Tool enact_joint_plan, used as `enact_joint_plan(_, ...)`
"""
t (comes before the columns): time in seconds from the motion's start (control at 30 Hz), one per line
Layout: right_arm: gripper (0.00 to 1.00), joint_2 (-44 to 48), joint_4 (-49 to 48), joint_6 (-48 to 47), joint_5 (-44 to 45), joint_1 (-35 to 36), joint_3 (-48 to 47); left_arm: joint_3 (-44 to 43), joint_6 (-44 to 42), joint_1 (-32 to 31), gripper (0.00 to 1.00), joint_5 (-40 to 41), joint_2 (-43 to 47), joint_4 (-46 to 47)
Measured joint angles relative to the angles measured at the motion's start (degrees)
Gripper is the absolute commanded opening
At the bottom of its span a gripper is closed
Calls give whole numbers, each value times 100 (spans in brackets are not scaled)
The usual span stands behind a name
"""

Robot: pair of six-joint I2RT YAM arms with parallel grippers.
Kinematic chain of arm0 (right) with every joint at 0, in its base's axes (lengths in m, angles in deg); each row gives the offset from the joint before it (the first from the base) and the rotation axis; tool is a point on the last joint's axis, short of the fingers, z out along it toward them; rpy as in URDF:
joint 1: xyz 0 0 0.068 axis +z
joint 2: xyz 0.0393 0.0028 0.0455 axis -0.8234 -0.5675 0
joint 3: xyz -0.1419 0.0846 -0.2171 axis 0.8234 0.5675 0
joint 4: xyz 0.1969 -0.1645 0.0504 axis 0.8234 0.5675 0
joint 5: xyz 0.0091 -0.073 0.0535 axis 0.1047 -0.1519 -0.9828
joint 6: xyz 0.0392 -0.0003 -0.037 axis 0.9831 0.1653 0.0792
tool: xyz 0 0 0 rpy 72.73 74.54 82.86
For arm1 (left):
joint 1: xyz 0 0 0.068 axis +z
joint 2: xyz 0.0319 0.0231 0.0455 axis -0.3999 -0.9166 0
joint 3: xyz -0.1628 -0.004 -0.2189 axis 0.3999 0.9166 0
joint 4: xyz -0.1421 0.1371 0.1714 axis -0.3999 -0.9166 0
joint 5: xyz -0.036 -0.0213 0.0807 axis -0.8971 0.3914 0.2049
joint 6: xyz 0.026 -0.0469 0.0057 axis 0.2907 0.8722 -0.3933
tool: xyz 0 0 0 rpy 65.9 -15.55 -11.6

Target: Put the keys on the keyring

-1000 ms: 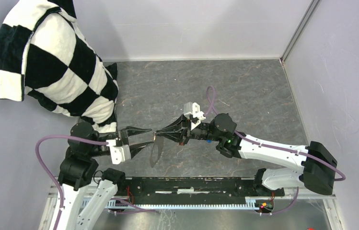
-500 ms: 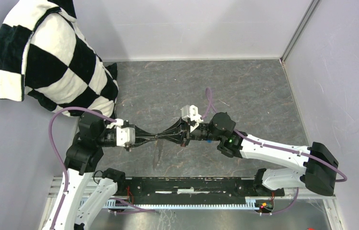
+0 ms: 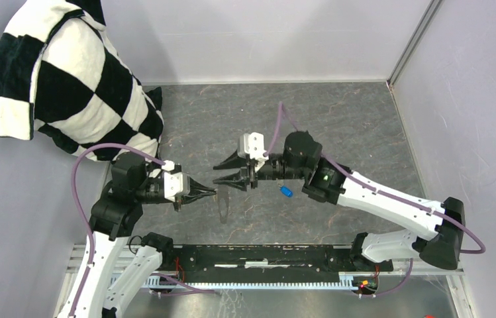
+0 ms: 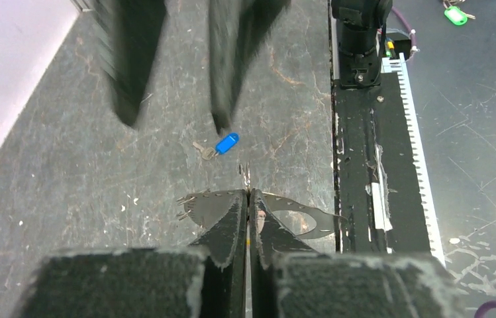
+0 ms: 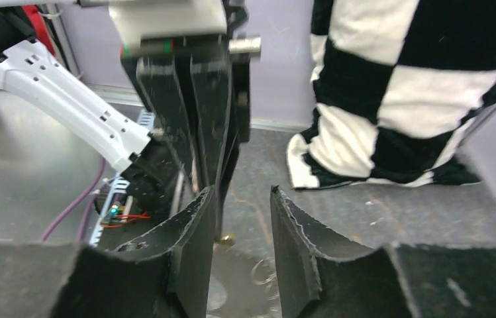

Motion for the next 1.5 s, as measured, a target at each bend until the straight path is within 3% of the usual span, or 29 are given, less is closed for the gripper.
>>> enact_joint_plan(0.27, 41, -992, 3198, -1486, -63, -28, -2680, -280, -197, 0, 2, 435, -295, -387)
enact_joint_plan(0.5, 40, -1565, 4723, -2055, -133, 20, -3163, -361, -197, -2, 2, 634, -372, -527)
enact_joint_plan(0.67, 37, -1753, 5132, -2262, -129, 114, -3528, -365, -197, -2, 2, 651, -358, -590)
enact_joint_plan(1.07, 41, -1812, 5488, -2354, -173, 232, -3689, -367, -291, -2, 2, 673, -339, -588)
enact_joint_plan(1.5, 32, -1991, 5497, -2326, -197, 232, -3770, -369, -323, 0, 2, 675, -313, -590)
